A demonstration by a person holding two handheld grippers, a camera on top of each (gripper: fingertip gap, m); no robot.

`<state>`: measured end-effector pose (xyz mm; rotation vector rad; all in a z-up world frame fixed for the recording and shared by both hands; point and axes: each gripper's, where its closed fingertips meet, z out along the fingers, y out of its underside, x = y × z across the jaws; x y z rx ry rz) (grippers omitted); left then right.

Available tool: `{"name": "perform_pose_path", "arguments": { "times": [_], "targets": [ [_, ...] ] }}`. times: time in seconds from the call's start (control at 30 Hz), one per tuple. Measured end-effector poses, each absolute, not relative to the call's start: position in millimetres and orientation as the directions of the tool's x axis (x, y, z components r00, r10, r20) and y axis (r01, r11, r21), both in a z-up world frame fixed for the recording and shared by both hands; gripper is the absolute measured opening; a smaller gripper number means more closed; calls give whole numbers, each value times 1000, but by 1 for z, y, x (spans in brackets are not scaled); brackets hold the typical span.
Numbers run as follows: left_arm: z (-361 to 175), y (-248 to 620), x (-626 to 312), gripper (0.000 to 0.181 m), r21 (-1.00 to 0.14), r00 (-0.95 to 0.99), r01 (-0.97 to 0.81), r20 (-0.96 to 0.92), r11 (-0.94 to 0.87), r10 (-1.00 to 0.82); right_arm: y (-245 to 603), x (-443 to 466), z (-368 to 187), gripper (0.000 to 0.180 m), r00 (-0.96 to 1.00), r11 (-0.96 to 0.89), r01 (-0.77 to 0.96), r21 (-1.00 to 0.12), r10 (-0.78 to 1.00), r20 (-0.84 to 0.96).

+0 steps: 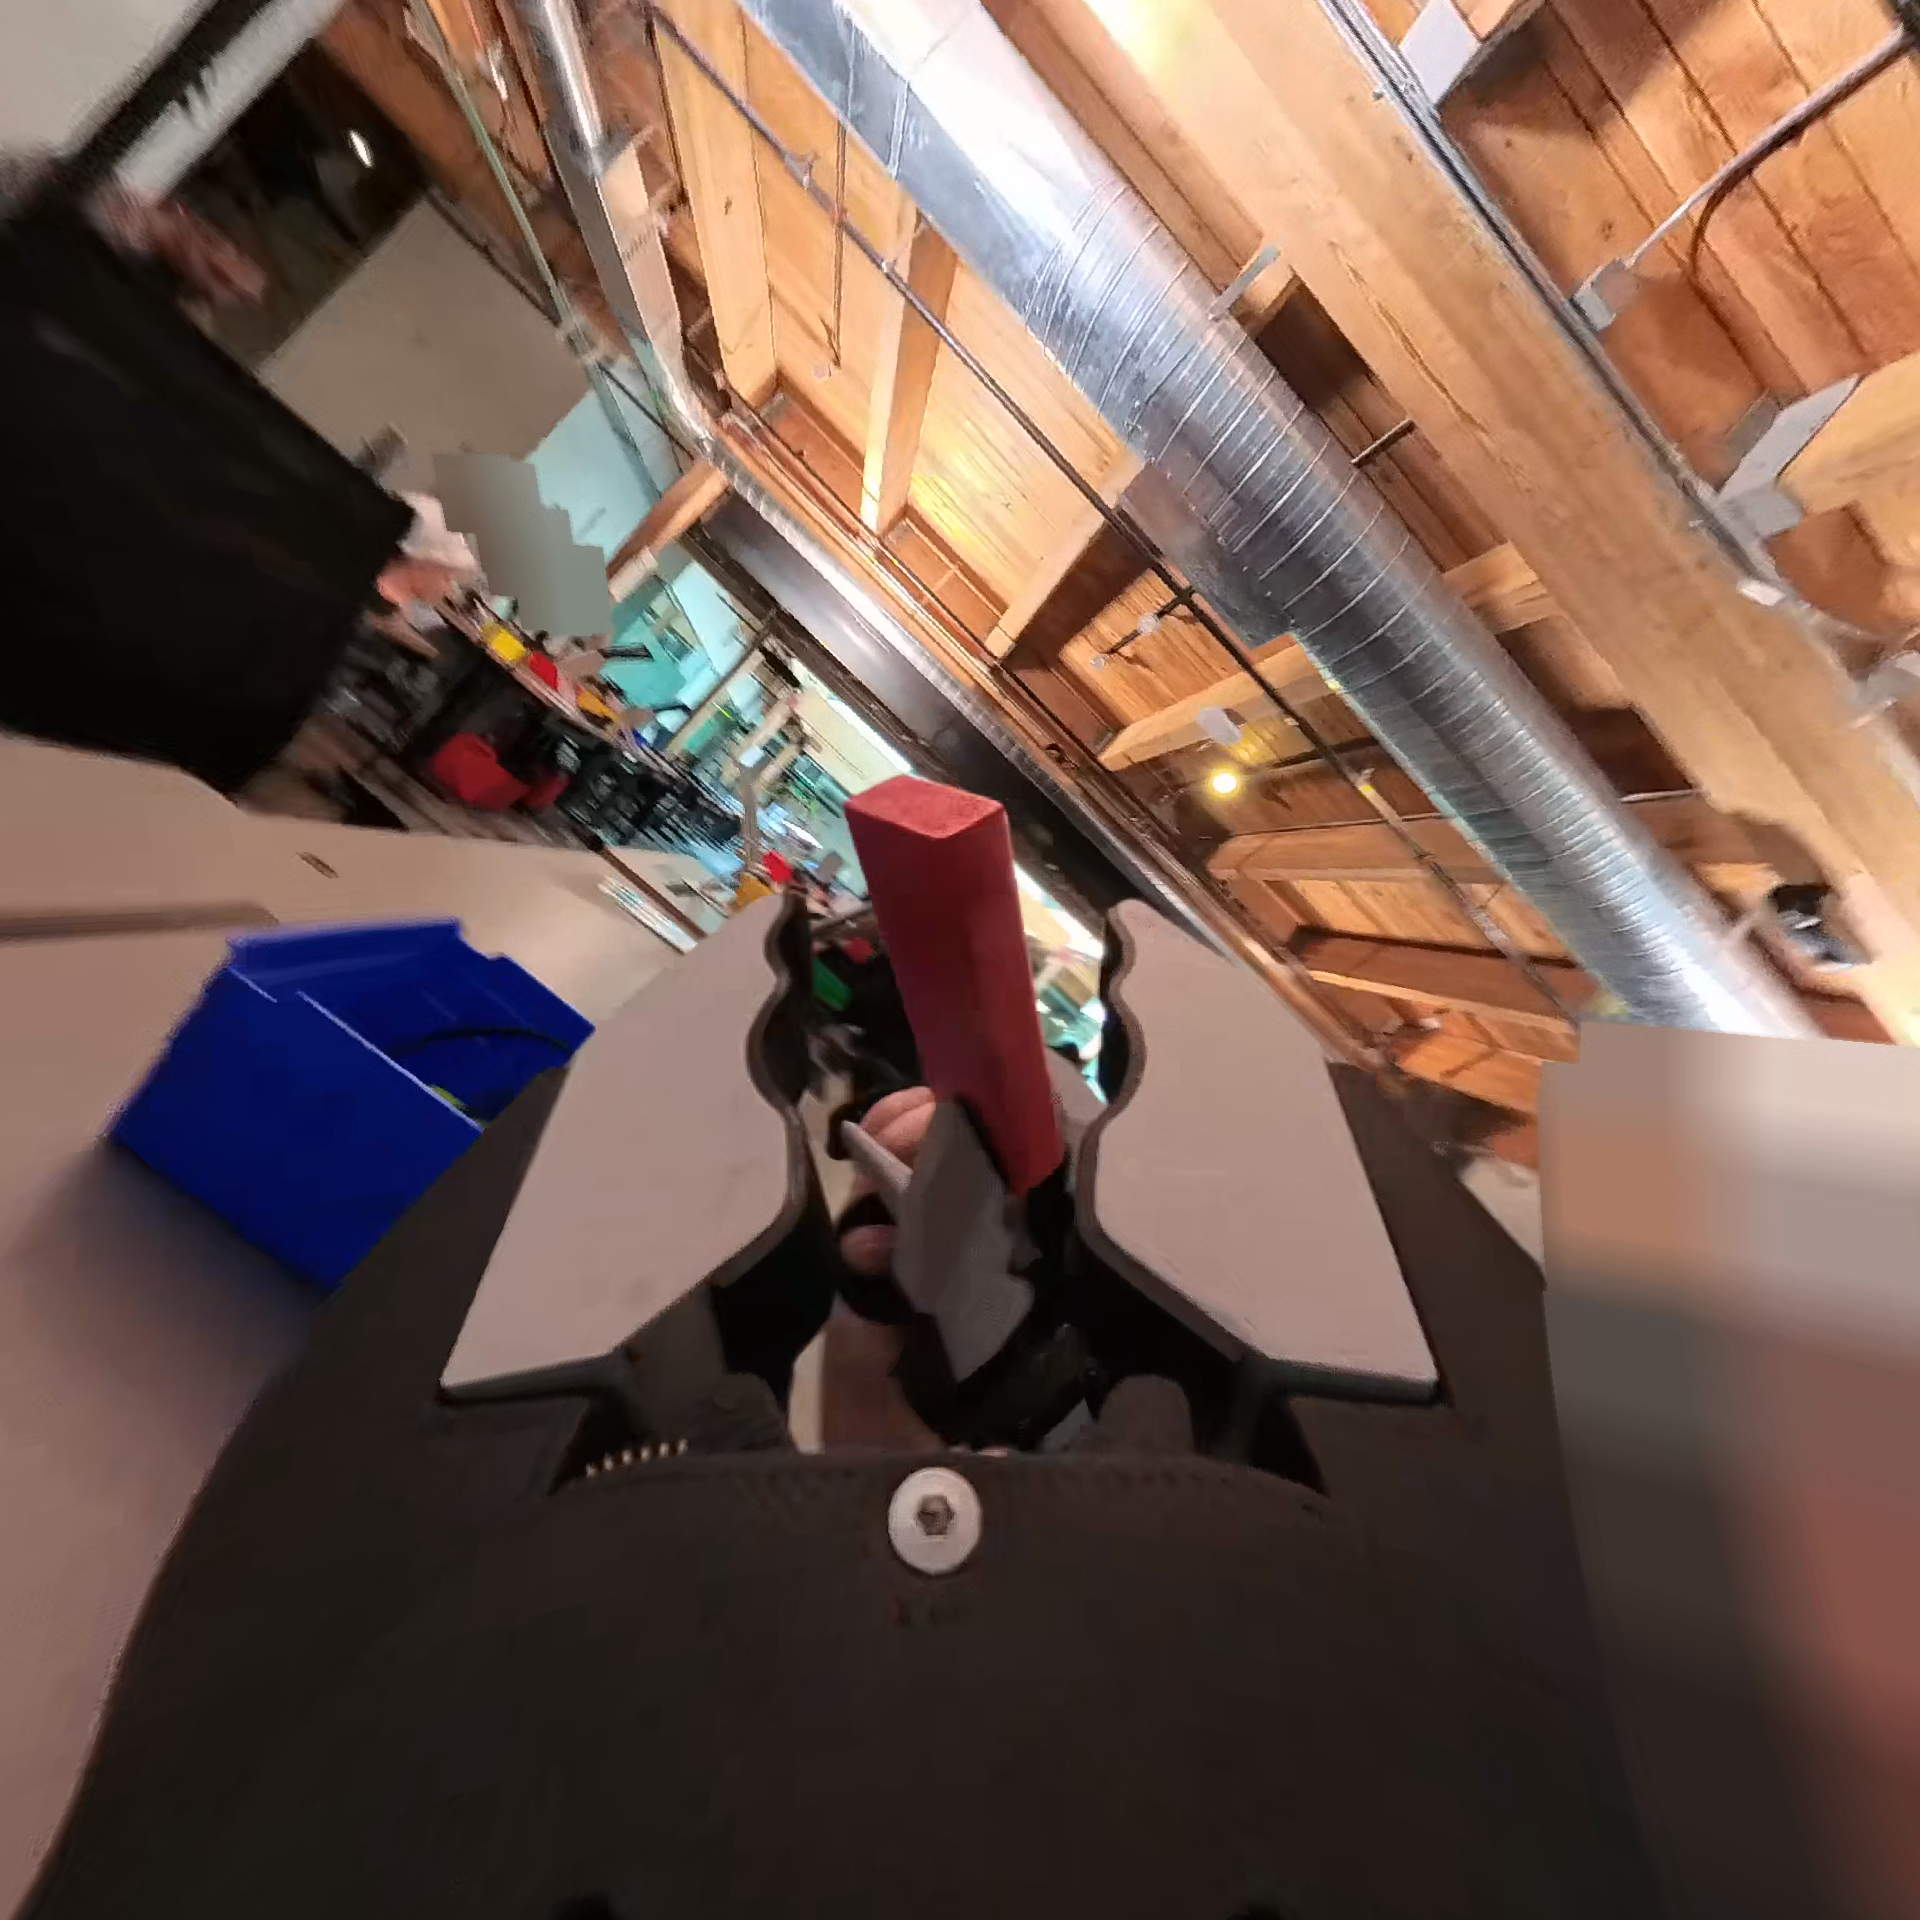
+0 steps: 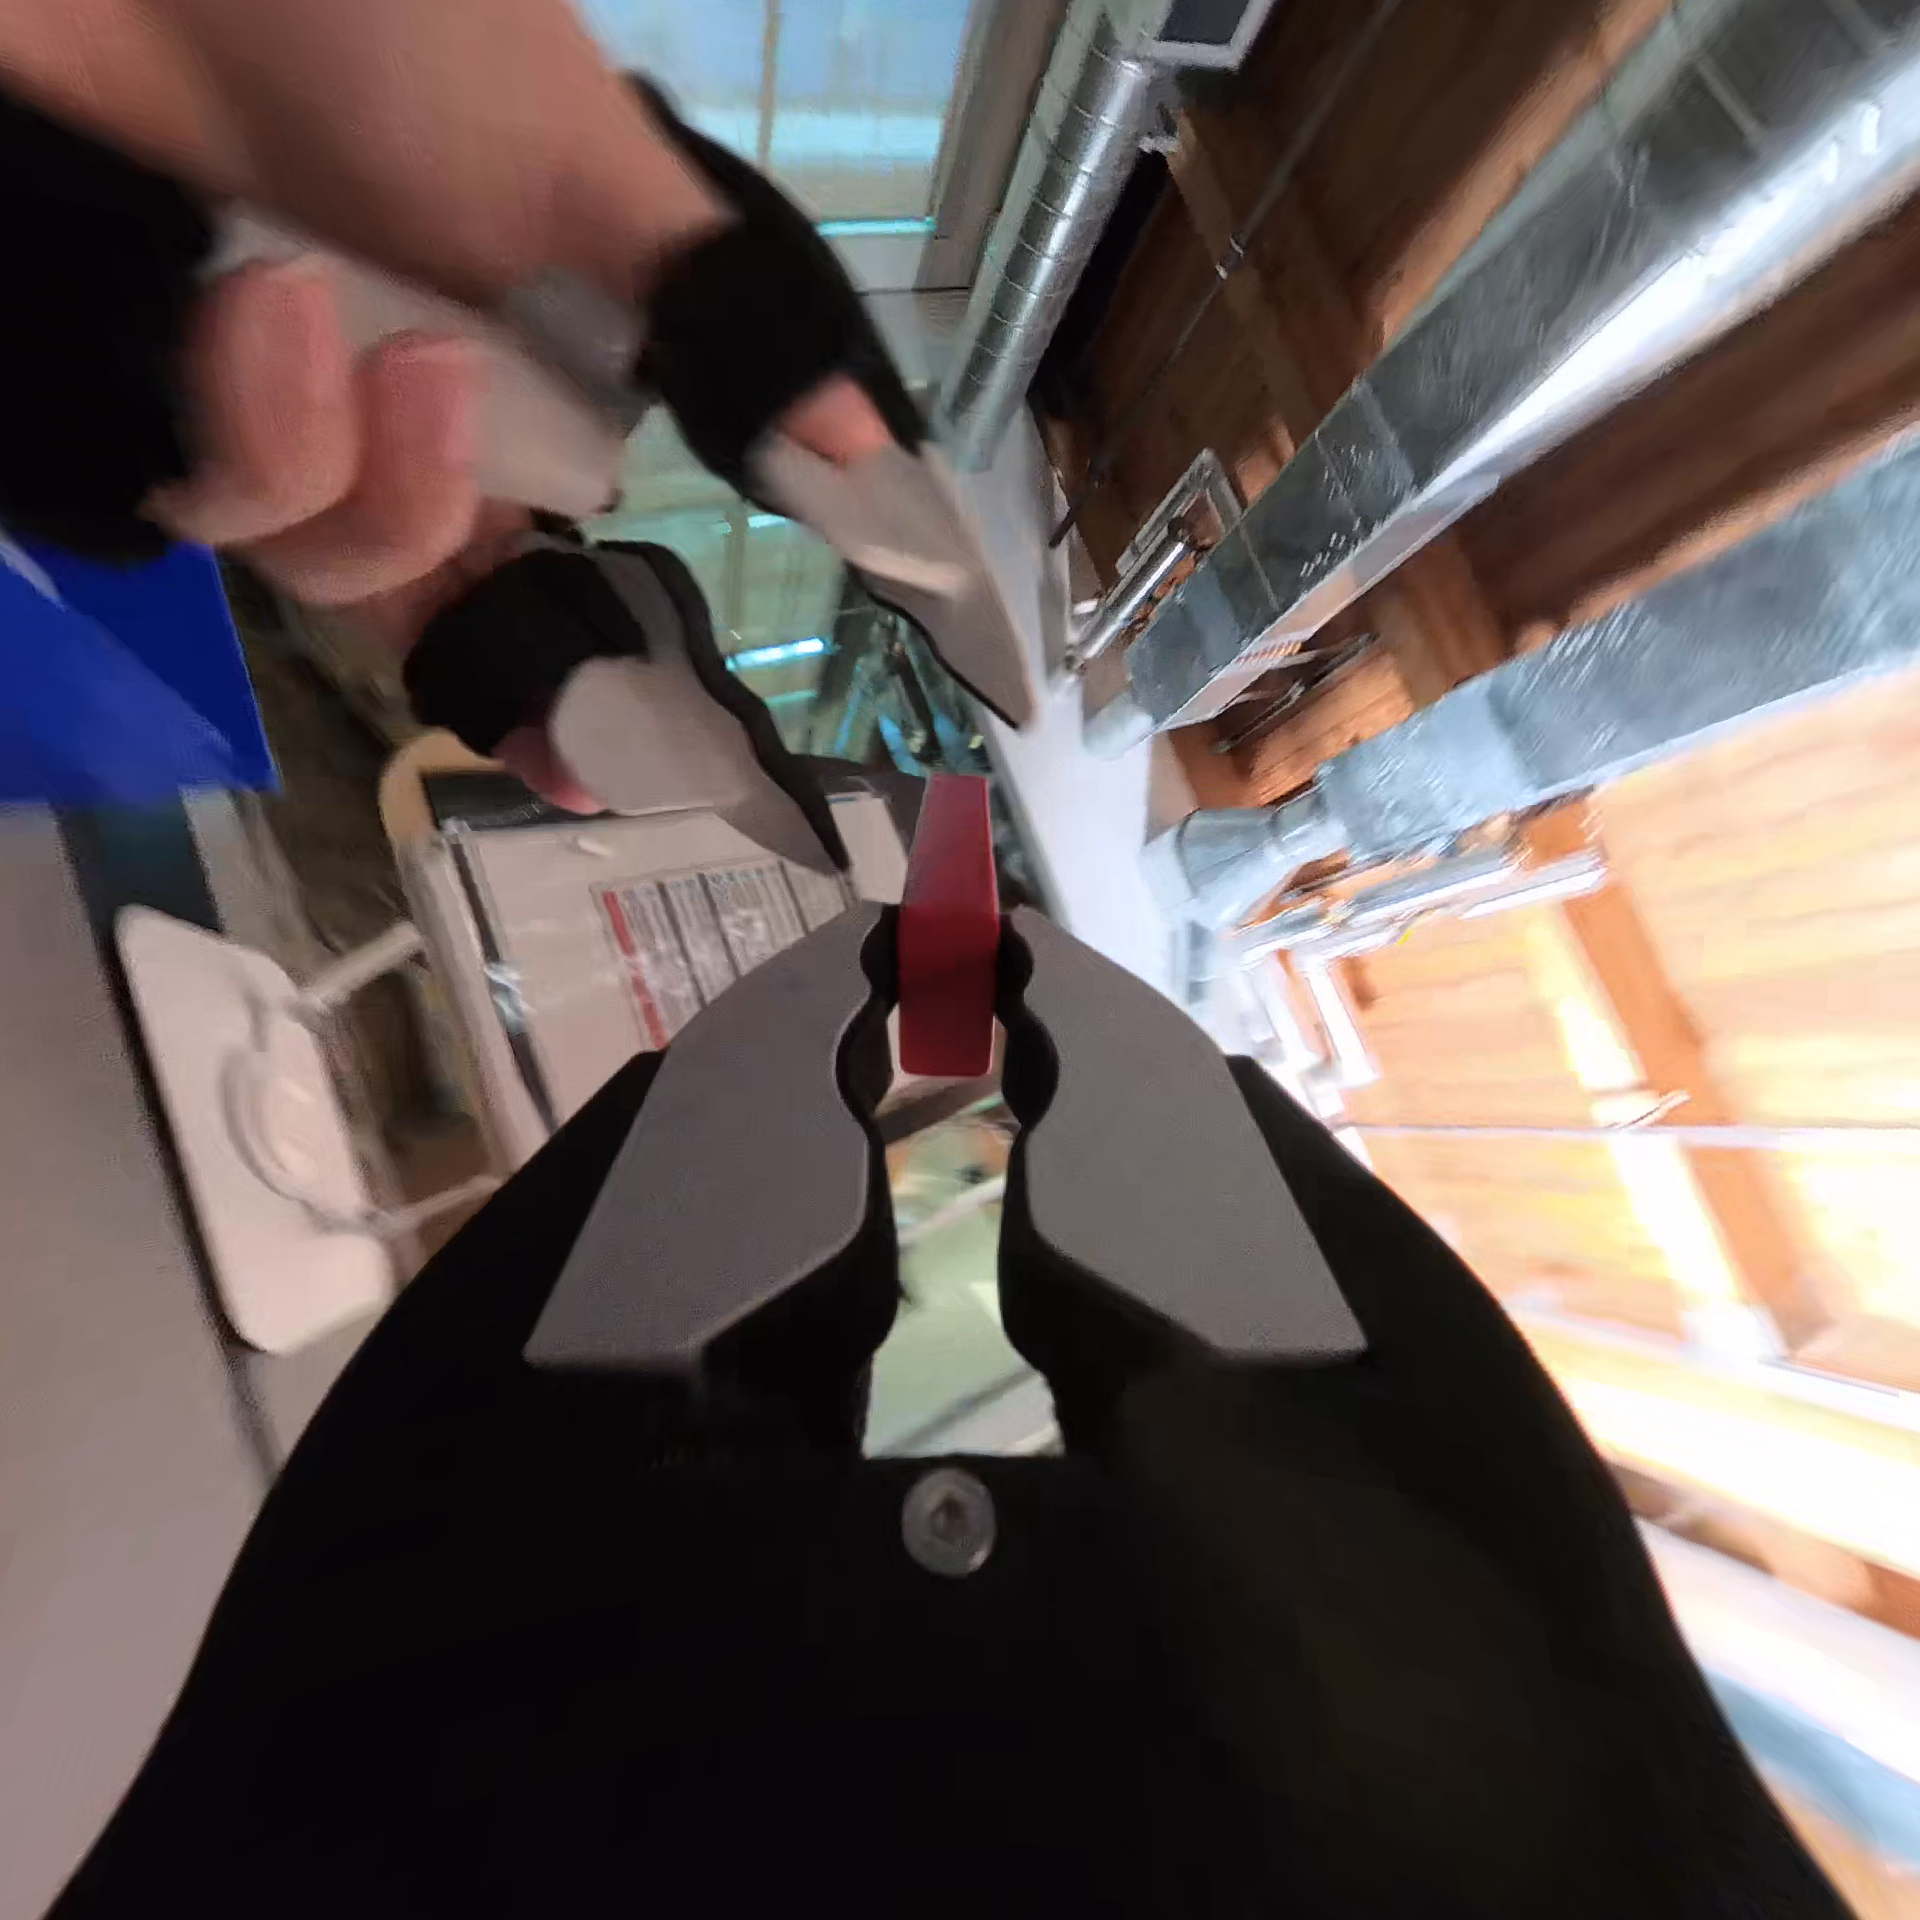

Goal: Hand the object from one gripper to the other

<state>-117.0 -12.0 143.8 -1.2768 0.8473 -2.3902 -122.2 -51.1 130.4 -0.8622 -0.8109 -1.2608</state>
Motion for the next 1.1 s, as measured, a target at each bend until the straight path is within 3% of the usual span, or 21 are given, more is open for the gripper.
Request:
{"name": "perform_pose_path", "arguments": {
  "times": [0.07, 0.13, 0.2, 0.27, 0.37, 0.5, 0.63, 0.7, 0.83, 1.1],
  "targets": [
    [150, -4, -121, 60, -698, -528, 77, 577, -712, -623, -58, -110, 142, 17, 402, 234, 913, -333, -394, 826],
    [157, 1, -127, 63, -777, -486, 173, 467, -605, -739, -64, -95, 154, 17, 707, 380, 701, -603, -263, 657],
    [160, 5, -129, 71, -864, -370, 269, 316, -426, -874, -66, -80, 162, 17, 925, 475, 358, -804, -63, 374],
    [160, 5, -129, 76, -931, -211, 328, 95, -162, -973, -66, -77, 164, 17, 967, 470, -57, -881, 244, 68],
    [157, -7, -129, 77, -942, -106, 328, -116, 75, -988, -62, -79, 160, 17, 758, 242, -492, -836, 591, -275],
    [149, -35, -133, 74, -950, -264, 283, -210, 133, -941, -63, -77, 156, 17, 470, -21, -701, -713, 739, -483],
    [135, -43, -134, 68, -818, -120, 255, -556, 515, -823, -63, -87, 146, 17, 276, -241, -710, -662, 769, -576],
    [132, -52, -135, 62, -761, -87, 251, -634, 599, -769, -64, -95, 141, 17, 202, -329, -687, -648, 770, -605],
    [131, -73, -138, 43, -747, -138, 302, -648, 592, -749, -68, -110, 136, 17, 83, -430, -649, -628, 780, -620],
    [133, -88, -141, 35, -695, -115, 358, -696, 624, -709, -67, -119, 129, 17, 4, -473, -636, -610, 788, -615]
  ]
}}
